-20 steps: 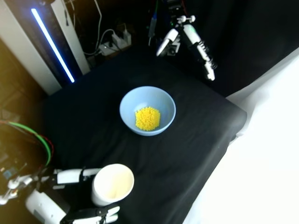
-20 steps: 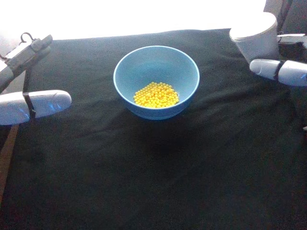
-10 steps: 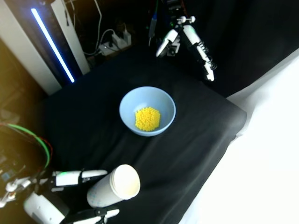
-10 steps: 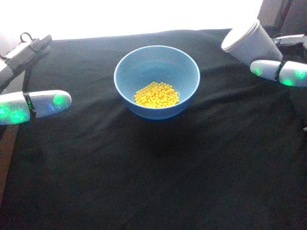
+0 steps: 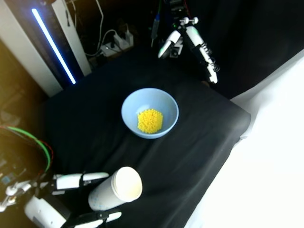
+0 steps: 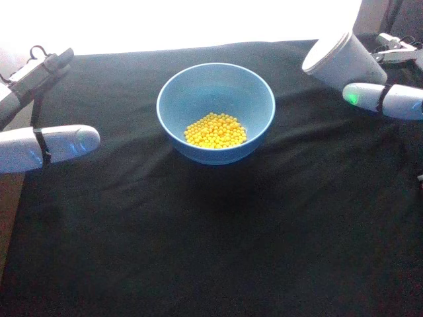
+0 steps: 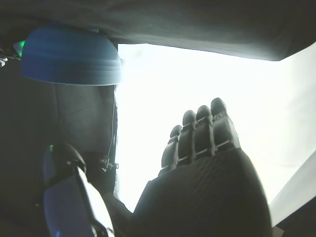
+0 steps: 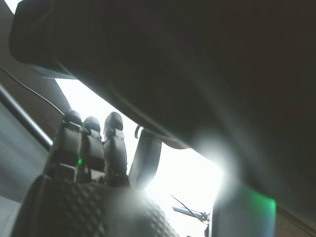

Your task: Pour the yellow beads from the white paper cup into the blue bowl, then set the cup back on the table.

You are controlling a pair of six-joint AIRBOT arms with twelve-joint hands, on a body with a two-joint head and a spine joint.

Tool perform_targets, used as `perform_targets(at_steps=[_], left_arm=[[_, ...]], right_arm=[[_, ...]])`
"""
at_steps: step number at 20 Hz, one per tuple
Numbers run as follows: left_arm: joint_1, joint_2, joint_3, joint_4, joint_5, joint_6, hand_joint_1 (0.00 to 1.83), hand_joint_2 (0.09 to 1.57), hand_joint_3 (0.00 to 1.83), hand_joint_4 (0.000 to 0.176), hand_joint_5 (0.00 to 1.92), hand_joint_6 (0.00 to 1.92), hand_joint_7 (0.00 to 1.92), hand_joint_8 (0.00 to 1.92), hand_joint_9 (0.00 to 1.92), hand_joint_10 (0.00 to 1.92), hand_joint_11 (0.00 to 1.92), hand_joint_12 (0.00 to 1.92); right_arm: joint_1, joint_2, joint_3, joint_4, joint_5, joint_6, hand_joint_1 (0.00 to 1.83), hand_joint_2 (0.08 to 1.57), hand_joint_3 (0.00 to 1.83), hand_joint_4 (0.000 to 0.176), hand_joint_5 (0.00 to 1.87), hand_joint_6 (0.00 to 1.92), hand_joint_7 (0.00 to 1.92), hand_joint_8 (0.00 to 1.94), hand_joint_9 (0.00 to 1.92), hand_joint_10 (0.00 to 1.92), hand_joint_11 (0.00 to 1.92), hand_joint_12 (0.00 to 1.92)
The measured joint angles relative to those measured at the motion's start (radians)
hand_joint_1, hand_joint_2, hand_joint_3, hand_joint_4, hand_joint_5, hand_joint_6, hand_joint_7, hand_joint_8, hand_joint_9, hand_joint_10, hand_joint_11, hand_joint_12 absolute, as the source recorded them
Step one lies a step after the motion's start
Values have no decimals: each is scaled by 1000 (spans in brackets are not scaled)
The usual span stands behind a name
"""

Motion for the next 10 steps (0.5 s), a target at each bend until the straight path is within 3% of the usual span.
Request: perform_targets(at_steps=[4, 5, 7, 8, 9, 10], left_arm=[[0, 0, 0, 0, 0, 0, 488, 769, 9, 64, 0, 0, 106, 0, 67, 8, 24, 158], [0, -1, 0, 1, 0, 0, 483, 765, 6, 58, 0, 0, 109, 2, 73, 9, 22, 160], [0, -2, 1, 2, 0, -2, 475, 762, 0, 57, 0, 0, 88, 1, 61, 1, 0, 213], [0, -2, 1, 2, 0, -3, 468, 758, 0, 67, 0, 0, 107, 4, 72, 3, 0, 232], [0, -2, 1, -1, -1, -4, 469, 761, 0, 61, 0, 0, 115, 4, 79, 4, 0, 247], [0, -2, 1, -1, 0, -4, 474, 761, 0, 71, 0, 0, 106, 2, 77, 1, 0, 207]], right_arm=[[0, -20, 26, -18, 3, 35, 1210, 976, 0, 0, 1381, 250, 61, 0, 0, 0, 0, 0], [0, -28, 32, -18, 7, 41, 1195, 992, 2, 0, 1312, 391, 23, 0, 0, 0, 0, 0], [0, -32, 36, -31, 9, 42, 1203, 1009, 1, 0, 1243, 524, 75, 19, 0, 0, 0, 0], [0, -32, 36, -31, 8, 42, 1206, 1003, 0, 0, 1263, 489, 103, 6, 0, 0, 0, 0], [0, -32, 31, -27, 8, 42, 1207, 1004, 0, 0, 1263, 482, 110, 4, 0, 0, 0, 0], [0, -32, 29, -30, 8, 44, 1204, 1004, 0, 0, 1263, 481, 77, 0, 0, 0, 0, 0]])
